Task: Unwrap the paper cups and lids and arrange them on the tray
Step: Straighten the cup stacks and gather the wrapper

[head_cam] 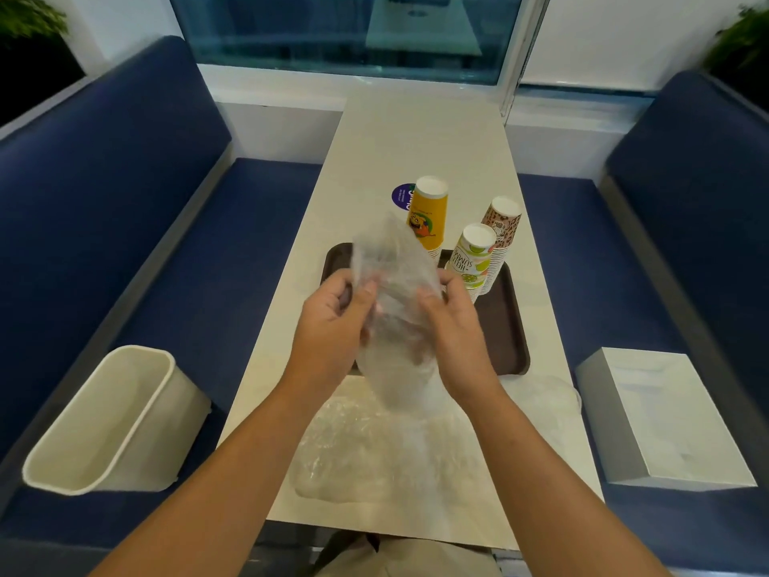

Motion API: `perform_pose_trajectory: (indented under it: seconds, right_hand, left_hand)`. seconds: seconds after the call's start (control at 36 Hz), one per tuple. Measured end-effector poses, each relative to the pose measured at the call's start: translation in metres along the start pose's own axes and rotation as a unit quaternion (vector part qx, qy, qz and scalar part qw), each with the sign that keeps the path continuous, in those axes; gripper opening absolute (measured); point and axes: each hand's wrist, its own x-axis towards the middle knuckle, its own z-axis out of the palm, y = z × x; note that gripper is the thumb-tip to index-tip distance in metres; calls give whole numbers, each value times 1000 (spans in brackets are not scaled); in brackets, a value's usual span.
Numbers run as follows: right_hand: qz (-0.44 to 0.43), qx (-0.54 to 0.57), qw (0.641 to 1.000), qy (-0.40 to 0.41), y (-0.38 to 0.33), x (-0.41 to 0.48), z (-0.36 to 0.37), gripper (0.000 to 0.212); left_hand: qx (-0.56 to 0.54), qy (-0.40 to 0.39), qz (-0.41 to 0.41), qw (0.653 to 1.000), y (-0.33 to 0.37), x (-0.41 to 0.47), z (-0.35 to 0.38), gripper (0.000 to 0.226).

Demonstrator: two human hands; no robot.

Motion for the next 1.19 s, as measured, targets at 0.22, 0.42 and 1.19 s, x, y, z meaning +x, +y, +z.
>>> perform_pose_trajectory:
  seconds: [0.22, 0.42, 1.19]
  right_hand:
    - [-36, 15, 988, 149, -17, 2, 2, 21]
    - [-35, 15, 998, 55, -25, -6, 4, 24]
    - [-262, -566, 781, -10, -56, -24, -60, 10]
  left_hand:
    - [-52, 53, 2, 997, -3, 0, -14, 31]
    - [-23, 35, -80, 996, 24, 6, -29, 61]
    - [-158, 31, -149, 976, 55, 1, -24, 15]
